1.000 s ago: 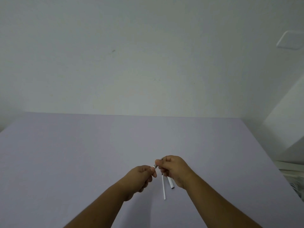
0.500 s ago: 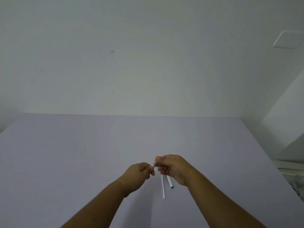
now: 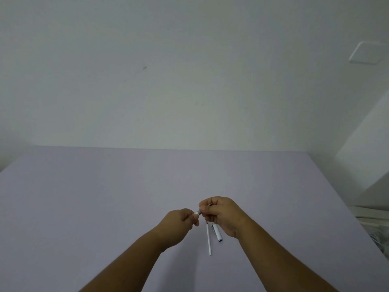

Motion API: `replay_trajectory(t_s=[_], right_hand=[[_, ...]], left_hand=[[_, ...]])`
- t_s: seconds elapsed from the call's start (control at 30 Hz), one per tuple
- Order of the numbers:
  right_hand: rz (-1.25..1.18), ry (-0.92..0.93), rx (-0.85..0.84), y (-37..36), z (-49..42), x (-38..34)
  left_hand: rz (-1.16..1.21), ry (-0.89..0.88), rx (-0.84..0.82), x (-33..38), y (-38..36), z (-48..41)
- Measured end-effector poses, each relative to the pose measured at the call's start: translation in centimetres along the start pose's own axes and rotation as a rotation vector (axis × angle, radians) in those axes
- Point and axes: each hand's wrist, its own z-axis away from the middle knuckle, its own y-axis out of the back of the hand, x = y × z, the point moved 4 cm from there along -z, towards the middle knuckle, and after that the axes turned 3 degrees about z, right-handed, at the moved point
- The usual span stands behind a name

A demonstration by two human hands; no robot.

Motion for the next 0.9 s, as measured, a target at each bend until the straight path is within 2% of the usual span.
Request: replay_trajectory(t_s=[0.1,0.2,0.37,0.5,0.67,0.8,0.9], right_hand=[[-0.054,-0.007,-0.032,-0.07,-0.07,0.02],[0.01,-0.073,0.015,0.03,-0.09,0.24],[-0.011,0.016,-0.016,0.17,-0.43,0.11],[0.014,-0.064,0.006,0.2,-0.4,0.16],[-0.017,0.013,-0.019,0.37,-0.63,0.05],[0.018,-0.056,-0.008,0.26,-0.5,-0.06],[0.048,-0.018,-0.005,0.35,-0.52,-0.13]], left_hand=[[-0.009,-0.005,0.004,-0.05,-0.01,-0.07],[0.0,-0.004,0.009,0.02,-0.01,-0.21],[-0.039,-0.011,0.004,0.06,0.05,-0.38],[-0.028,-0.006,0.013,0.03,0.11,-0.54],[-0.04,0.004,0.012,-0.11,0.08,-0.78],[-0.031,0.0,0.011,-0.15,0.2,-0.88],[-0.048,0.002,0.01,-0.15,0.16,-0.96]])
